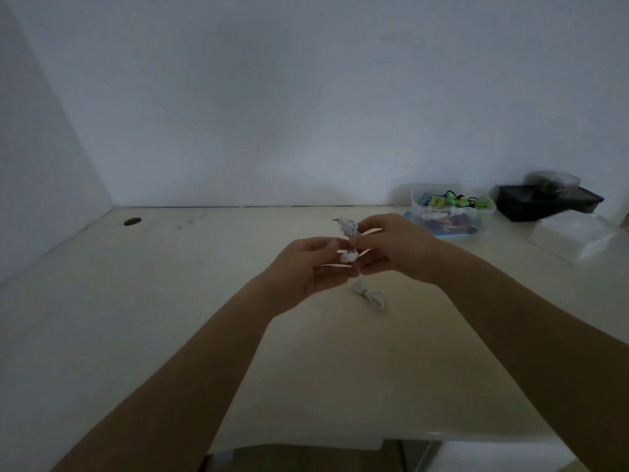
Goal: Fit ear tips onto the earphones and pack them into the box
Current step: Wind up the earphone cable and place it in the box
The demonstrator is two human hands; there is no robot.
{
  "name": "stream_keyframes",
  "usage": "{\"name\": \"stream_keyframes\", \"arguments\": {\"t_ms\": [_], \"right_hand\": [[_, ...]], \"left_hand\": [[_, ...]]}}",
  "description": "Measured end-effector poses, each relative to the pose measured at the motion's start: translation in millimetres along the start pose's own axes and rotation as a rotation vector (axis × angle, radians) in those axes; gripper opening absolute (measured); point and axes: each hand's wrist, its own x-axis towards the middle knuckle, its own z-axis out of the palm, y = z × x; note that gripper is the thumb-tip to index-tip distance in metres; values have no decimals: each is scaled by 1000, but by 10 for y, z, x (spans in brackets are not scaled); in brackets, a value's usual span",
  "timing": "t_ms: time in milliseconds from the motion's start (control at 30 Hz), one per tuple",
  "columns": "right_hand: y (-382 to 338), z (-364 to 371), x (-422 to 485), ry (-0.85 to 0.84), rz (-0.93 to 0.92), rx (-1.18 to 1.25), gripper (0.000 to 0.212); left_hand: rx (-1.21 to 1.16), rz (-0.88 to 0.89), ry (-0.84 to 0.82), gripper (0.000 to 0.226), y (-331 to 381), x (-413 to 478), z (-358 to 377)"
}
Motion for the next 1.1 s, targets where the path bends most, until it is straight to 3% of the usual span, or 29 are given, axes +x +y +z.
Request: {"name": "stream_keyframes", "arguments": {"t_ms": [267,500,600,733,800,900,1000,1100], "right_hand": [[6,325,153,-94,20,238,13],[138,391,319,-149,15,329,41],[179,389,361,-242,-36,335,23],[235,401,434,-210,-94,353,12],[282,403,485,-155,-109,367,10],[357,405,561,-89,-93,452,9],[425,423,604,-73,-52,477,15],[451,484,619,-75,-21,473,16]], "left_hand": [[76,143,217,12,-10,-22,-351],[105,164,262,9,-62,28,-445],[130,176,270,9,-71,83,-467],[177,176,268,11,-57,115,-502],[290,173,294,13,-32,97,-560],[717,216,349,6,-49,76,-723],[1094,128,255,6,-93,43,-819],[1289,-13,150,16,-137,-3,-823]]}}
